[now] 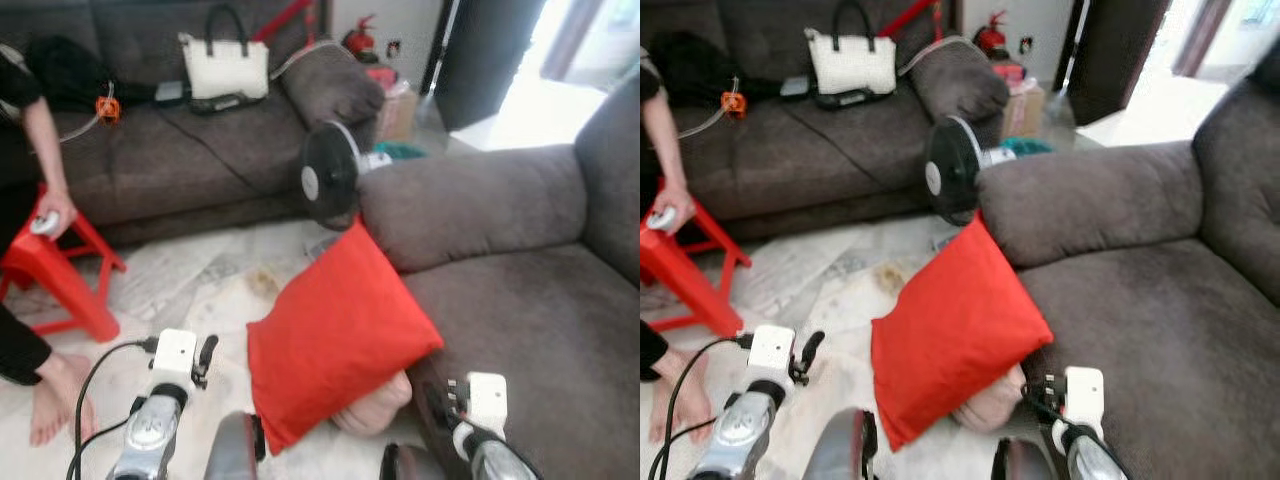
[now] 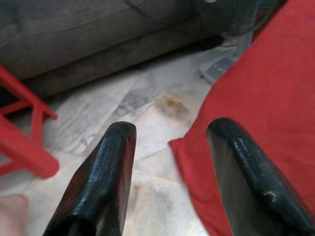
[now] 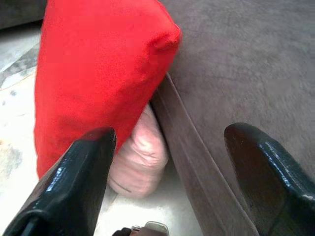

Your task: Move the pillow to the sofa from floor

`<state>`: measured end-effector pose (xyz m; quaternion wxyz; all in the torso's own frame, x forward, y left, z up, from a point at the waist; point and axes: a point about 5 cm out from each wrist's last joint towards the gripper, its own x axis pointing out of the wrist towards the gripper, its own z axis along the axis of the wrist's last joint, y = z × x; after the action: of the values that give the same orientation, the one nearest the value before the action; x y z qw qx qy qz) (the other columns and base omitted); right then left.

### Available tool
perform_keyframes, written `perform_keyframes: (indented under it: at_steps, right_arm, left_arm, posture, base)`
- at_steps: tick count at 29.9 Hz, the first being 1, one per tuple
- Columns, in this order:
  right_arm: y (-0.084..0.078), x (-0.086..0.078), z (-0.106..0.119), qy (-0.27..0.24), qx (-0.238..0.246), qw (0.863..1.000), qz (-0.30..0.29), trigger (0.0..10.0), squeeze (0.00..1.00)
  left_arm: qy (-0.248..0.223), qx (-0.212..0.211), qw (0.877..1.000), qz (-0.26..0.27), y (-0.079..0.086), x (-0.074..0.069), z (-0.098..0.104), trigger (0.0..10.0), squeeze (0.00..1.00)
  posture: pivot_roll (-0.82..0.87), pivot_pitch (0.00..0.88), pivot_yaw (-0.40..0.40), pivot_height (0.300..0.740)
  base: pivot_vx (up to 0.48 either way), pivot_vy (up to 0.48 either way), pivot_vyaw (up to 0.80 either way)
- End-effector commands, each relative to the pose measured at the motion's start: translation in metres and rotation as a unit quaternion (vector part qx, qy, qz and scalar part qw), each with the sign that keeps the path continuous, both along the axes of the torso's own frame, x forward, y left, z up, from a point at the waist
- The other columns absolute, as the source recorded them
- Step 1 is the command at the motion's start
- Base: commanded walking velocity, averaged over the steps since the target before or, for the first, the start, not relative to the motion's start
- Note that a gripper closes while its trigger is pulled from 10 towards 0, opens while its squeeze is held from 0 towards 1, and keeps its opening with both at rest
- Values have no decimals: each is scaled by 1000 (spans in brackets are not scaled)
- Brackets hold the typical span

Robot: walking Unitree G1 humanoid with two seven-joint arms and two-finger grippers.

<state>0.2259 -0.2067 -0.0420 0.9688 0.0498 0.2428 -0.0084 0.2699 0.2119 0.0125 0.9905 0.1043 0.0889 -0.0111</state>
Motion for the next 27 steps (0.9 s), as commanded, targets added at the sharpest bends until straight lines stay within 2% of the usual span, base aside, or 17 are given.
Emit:
perform_keyframes:
  at_steps: [1,6,12,22,27]
  right_arm:
    - [-2,3,1,3,-1,1000,-5,10000,0]
    - [-8,5,3,9,3,1000,-12,10000,0]
    - [-13,6,6,-12,26,999,-24,10000,0]
    - [-13,11,22,-91,23,995,17,10000,0]
    - [-2,16,30,-133,19,991,28,10000,0]
  left_arm:
    - [-14,-4,1000,-5,-5,0,3,10000,0]
    - [-44,-7,999,-16,-13,2,11,10000,0]
    - [-77,-7,997,-30,-20,2,22,10000,0]
    - [-115,-3,993,-27,-21,0,43,10000,0]
    - [-116,-6,993,-30,-20,0,45,10000,0]
  posture:
    - [100,54,-18,550]
    - [100,56,-18,550]
    - [100,57,-17,550]
    - [97,59,-16,550]
    - [101,59,-17,550]
  base:
    - [0,0,0]
    - [0,0,0]
    - [0,0,0]
    - [0,0,0]
    - [0,0,0]
